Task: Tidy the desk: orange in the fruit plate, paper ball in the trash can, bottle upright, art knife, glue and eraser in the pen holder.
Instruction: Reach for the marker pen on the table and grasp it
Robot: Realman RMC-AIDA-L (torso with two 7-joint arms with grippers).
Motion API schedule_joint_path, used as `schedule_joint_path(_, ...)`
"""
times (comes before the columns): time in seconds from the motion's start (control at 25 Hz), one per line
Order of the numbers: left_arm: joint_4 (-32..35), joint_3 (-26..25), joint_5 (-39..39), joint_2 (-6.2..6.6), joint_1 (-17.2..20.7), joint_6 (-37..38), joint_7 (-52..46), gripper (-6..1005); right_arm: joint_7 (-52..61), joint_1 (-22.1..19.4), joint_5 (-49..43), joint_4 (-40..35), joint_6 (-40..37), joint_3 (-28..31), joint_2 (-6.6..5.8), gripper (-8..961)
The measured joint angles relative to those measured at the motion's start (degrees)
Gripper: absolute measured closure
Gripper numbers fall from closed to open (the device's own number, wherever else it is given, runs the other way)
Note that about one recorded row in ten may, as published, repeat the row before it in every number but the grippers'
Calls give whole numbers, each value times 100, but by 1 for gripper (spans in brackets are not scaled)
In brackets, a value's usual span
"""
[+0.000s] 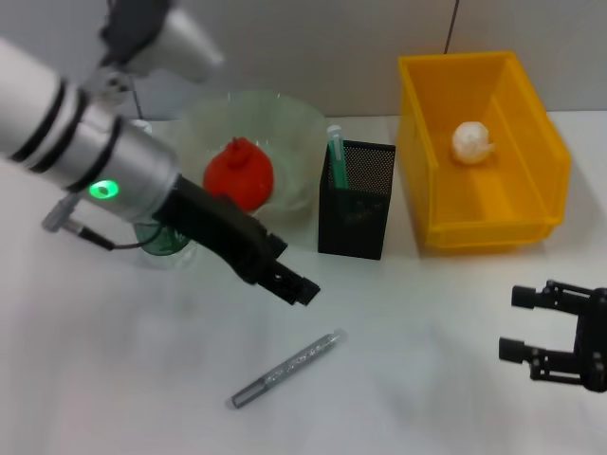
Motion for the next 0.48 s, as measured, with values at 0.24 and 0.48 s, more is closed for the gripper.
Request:
schedule_joint_path(0.24,-406,807,589,-59,-751,34,-909,245,125,107,-621,-229,81,-3,4,185)
schedule_joint_path(0.48,-918,1671,654,-59,-967,-590,-1172,245,222,123,-724,-381,130,6,31,185)
